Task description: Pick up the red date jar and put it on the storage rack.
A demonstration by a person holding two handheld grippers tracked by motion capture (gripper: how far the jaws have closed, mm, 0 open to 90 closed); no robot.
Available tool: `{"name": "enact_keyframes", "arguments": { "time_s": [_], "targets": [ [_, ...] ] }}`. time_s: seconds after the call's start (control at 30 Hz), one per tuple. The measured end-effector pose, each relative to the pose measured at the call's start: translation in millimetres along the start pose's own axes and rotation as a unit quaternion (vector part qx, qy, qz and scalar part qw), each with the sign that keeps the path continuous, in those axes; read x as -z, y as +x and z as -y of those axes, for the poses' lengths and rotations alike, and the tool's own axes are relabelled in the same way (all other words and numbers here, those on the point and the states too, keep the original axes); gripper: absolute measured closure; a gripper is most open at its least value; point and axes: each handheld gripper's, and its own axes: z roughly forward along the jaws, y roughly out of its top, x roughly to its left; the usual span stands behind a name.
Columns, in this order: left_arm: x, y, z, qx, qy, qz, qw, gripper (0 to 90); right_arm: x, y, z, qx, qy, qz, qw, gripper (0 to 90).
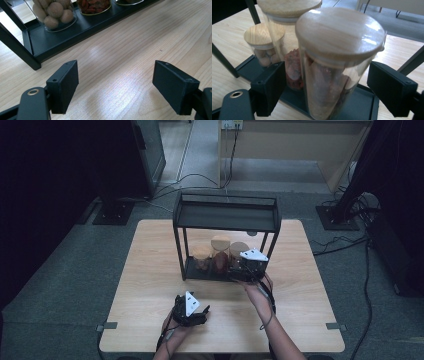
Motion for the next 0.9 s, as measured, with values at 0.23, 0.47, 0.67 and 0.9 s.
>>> {"name": "enact_keyframes", "arguments": {
  "time_s": [0.23,0.47,0.67,0.9],
  "targets": [
    [-0.4,-0.2,-0.1,0.001,0.000,0.000,1.0000,21.0,9.7,-1.4,8.7,0.006,-0.004,-0.018,0.9998,15.8],
    [-0.8,-0.5,-0.8,-0.001,0.002,-0.001,1.0000,21.0,21.6,-9.5,23.5,0.012,-0.011,-0.063,0.9979,15.8],
    [-1.4,-1.0,-1.7,-0.001,0.005,-0.002,1.0000,21.0,28.3,-19.3,37.0,0.014,-0.017,-0.088,0.9959,15.8],
    [-2.1,-1.5,-3.0,-0.002,0.008,-0.002,1.0000,21.0,33.6,-29.1,44.9,0.013,-0.014,-0.098,0.9950,15.9]
  ]
}}
